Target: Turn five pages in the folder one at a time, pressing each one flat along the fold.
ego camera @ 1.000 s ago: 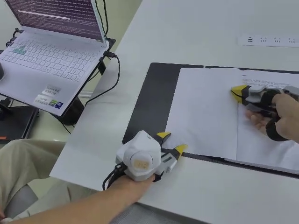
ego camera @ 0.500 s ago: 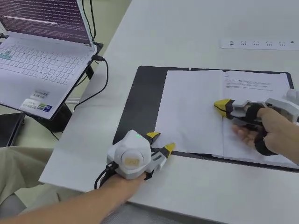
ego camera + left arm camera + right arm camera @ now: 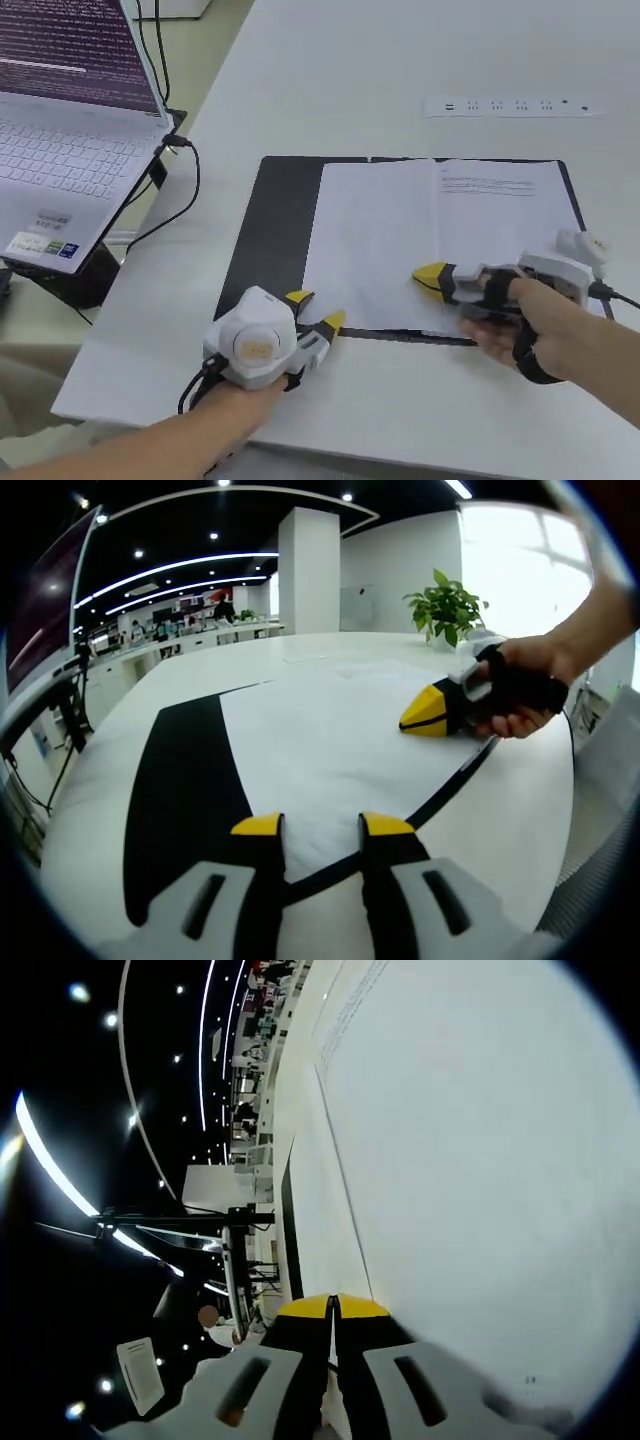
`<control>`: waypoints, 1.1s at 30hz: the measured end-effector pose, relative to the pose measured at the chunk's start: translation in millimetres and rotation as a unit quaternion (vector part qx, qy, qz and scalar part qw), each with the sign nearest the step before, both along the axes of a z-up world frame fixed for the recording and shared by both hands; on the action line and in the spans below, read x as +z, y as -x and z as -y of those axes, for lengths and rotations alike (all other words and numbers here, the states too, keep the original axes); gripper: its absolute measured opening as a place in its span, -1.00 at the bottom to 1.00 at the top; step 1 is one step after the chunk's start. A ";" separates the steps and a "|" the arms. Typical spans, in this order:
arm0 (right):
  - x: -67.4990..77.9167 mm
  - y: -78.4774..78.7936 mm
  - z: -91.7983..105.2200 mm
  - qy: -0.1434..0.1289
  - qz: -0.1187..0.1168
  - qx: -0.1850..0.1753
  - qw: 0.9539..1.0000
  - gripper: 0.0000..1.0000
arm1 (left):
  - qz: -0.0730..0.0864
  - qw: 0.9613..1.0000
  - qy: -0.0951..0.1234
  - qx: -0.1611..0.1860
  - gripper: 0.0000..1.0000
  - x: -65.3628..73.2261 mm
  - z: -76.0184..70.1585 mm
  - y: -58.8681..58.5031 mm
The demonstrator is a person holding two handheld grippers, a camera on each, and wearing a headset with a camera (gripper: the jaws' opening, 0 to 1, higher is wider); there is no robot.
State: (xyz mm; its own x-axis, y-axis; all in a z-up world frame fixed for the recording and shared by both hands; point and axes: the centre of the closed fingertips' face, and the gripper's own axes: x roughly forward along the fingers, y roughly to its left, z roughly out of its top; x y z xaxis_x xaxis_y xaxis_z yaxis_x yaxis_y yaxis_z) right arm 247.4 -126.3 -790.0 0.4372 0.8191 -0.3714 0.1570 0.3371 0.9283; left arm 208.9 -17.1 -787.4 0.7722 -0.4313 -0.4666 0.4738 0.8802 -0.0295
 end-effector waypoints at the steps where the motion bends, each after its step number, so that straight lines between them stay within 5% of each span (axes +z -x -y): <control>1: -0.4 6.2 0.2 0.001 0.000 0.004 1.000 -1.00 | 0.000 1.000 0.000 0.000 -0.45 -0.1 0.2 0.1; 18: 0.4 79.2 -2.1 -0.009 -0.031 0.030 0.999 -1.00 | -0.001 1.000 0.002 0.002 -0.45 -2.2 0.2 -0.4; 20: 11.2 87.4 -5.5 -0.037 -0.034 0.025 0.998 -1.00 | -0.002 1.000 0.000 0.001 -0.45 -2.3 0.3 -0.5; 27: 61.5 101.7 -2.3 -0.065 0.015 0.024 0.997 -1.00 | -0.021 1.000 -0.003 0.008 -0.45 -2.2 1.0 -2.1; 31: 79.4 105.4 13.5 -0.012 0.084 0.035 0.996 -1.00 | -0.057 0.997 0.035 0.039 -0.44 0.3 1.4 -3.8; 33: 90.8 108.0 23.9 0.009 0.111 0.034 0.993 -1.00 | -0.083 0.995 0.035 0.050 -0.43 1.1 -1.1 -2.7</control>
